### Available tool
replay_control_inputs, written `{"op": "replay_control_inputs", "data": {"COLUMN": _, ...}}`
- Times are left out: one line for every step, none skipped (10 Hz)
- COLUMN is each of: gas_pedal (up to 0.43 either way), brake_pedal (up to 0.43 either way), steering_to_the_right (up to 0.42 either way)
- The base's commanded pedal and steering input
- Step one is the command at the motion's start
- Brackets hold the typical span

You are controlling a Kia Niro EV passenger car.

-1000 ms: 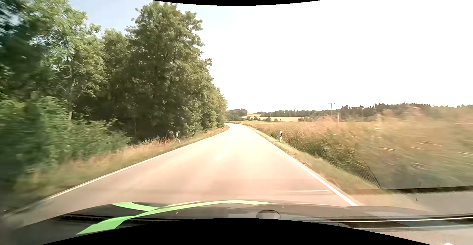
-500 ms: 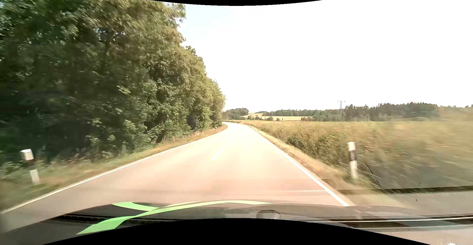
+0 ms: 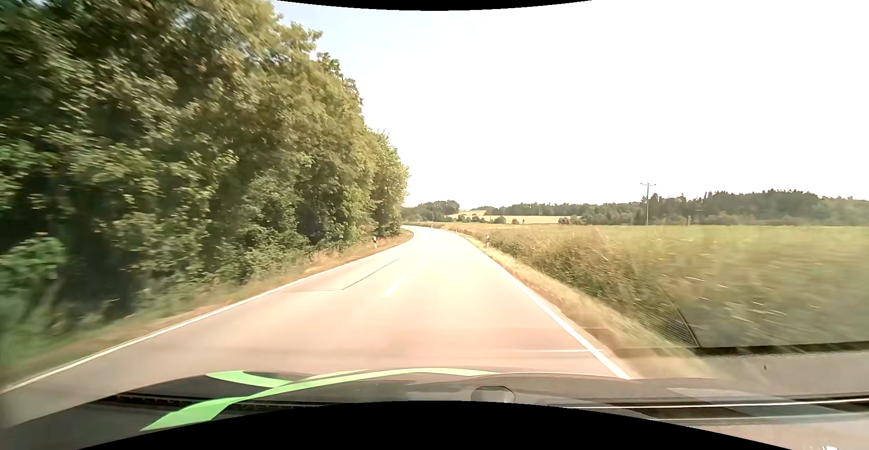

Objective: Follow the waypoints while adhering to traffic rules and regulations

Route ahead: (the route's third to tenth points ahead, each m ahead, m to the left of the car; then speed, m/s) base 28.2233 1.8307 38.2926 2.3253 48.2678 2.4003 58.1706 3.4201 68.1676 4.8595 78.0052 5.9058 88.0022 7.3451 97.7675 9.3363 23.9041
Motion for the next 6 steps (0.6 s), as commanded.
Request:
{"op": "replay_control_inputs", "data": {"gas_pedal": 0.209, "brake_pedal": 0.0, "steering_to_the_right": -0.004}}
{"op": "replay_control_inputs", "data": {"gas_pedal": 0.177, "brake_pedal": 0.0, "steering_to_the_right": -0.004}}
{"op": "replay_control_inputs", "data": {"gas_pedal": 0.157, "brake_pedal": 0.0, "steering_to_the_right": -0.004}}
{"op": "replay_control_inputs", "data": {"gas_pedal": 0.157, "brake_pedal": 0.0, "steering_to_the_right": -0.004}}
{"op": "replay_control_inputs", "data": {"gas_pedal": 0.157, "brake_pedal": 0.0, "steering_to_the_right": -0.004}}
{"op": "replay_control_inputs", "data": {"gas_pedal": 0.15, "brake_pedal": 0.0, "steering_to_the_right": -0.004}}
